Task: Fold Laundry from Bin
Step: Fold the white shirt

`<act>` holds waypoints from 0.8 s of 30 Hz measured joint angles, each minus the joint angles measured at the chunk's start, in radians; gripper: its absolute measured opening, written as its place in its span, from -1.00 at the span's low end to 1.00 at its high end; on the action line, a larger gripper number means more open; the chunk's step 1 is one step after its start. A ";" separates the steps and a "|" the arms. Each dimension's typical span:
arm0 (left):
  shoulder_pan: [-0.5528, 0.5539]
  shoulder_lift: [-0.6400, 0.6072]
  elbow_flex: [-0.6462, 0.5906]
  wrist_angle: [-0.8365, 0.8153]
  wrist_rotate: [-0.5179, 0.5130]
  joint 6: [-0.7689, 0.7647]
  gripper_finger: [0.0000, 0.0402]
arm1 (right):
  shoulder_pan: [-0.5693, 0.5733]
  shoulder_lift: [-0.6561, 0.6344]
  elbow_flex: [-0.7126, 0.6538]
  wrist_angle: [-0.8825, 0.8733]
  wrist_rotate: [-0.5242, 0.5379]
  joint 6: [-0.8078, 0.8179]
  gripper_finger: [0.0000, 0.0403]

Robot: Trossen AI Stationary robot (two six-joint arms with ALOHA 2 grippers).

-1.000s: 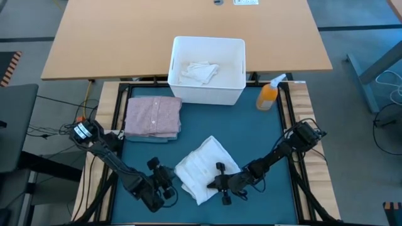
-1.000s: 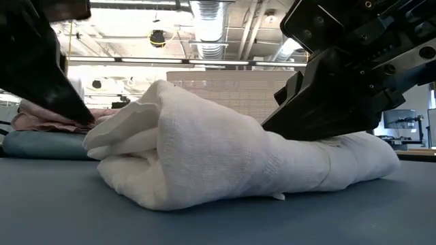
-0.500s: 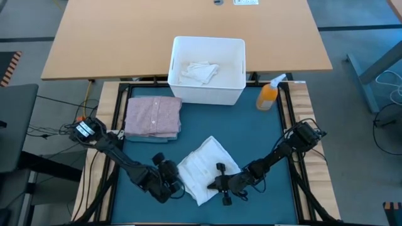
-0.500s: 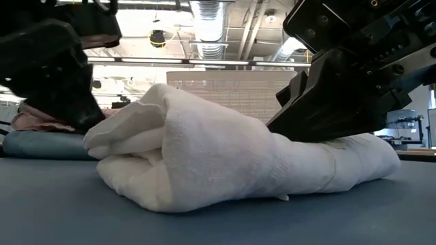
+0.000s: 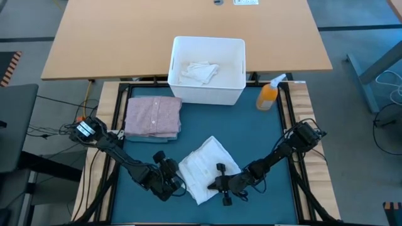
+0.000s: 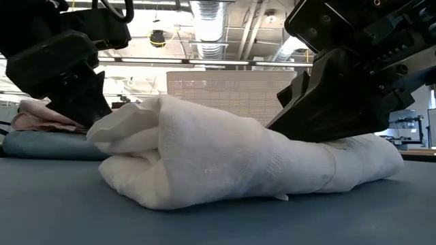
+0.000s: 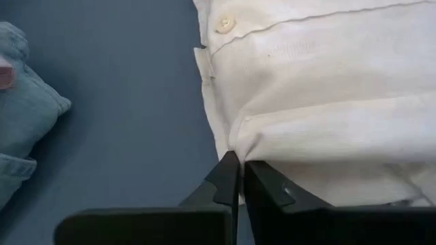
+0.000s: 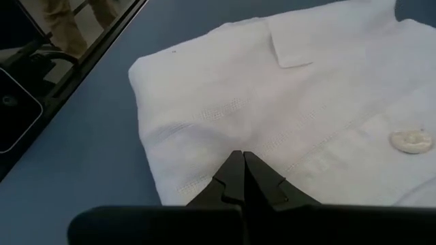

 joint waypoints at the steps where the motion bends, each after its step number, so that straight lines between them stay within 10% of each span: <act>1: -0.005 0.000 0.000 -0.003 0.000 -0.003 -0.98 | 0.000 0.000 0.000 0.000 0.000 0.000 -0.91; 24: -0.076 0.000 0.096 -0.258 0.054 0.038 -0.86 | -0.002 0.000 0.000 -0.007 0.000 0.001 -0.91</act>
